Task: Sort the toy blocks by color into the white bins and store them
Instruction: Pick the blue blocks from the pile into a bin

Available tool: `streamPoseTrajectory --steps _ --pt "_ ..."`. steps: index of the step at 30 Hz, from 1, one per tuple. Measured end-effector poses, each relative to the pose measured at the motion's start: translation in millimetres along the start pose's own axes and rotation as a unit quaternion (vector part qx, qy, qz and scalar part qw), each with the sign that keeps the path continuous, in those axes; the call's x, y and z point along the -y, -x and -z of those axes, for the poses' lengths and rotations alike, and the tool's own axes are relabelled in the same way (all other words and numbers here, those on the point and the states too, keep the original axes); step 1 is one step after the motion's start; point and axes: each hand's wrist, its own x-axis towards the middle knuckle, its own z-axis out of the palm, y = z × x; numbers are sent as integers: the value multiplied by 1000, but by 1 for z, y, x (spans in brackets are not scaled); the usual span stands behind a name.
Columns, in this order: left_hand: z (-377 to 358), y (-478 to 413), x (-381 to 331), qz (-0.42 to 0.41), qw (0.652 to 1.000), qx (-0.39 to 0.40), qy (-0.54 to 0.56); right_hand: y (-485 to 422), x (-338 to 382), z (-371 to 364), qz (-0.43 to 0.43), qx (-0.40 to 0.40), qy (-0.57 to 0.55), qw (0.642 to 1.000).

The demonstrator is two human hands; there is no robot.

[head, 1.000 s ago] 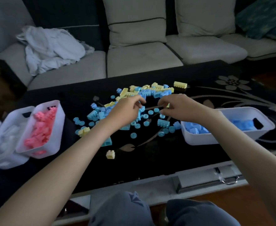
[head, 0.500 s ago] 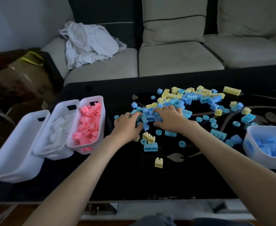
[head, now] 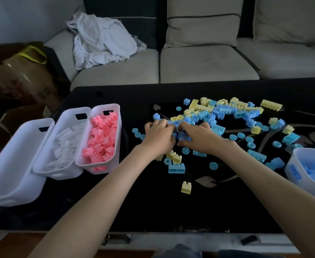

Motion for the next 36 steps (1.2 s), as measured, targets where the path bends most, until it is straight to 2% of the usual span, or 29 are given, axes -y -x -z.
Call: streamPoseTrajectory --steps 2,4,6,8,11,15,22,25,28,32,34,36 --pt "0 -2 -2 0 1000 7 -10 5 -3 3 -2 -7 -14 1000" --pt "1 -1 -8 2 999 -25 23 10 -5 6 -1 -20 -28 999" --pt "7 1 -17 31 991 -62 118 15 -4 10 3 -42 -71 997" --pt "16 4 -27 58 973 -44 217 20 0 14 25 -82 -112 990" --pt "24 12 -36 55 939 25 338 25 6 17 61 -129 -133 981" --pt "25 18 -29 52 869 46 489 25 8 19 64 -142 -169 973" --pt "29 28 -12 76 797 74 595 24 18 25 66 -116 -227 965" --pt "30 27 -1 152 806 40 570 16 15 18 49 -95 -231 967" --pt "29 27 8 223 830 25 511 7 8 0 1 -79 -173 982" --pt "29 31 12 227 864 25 449 -2 2 -16 -14 -31 -52 998" --pt "27 32 13 219 896 17 386 -6 3 -18 -9 -24 -17 1000" --pt "26 32 14 213 912 9 350 -8 5 -19 -6 -23 -13 1000"
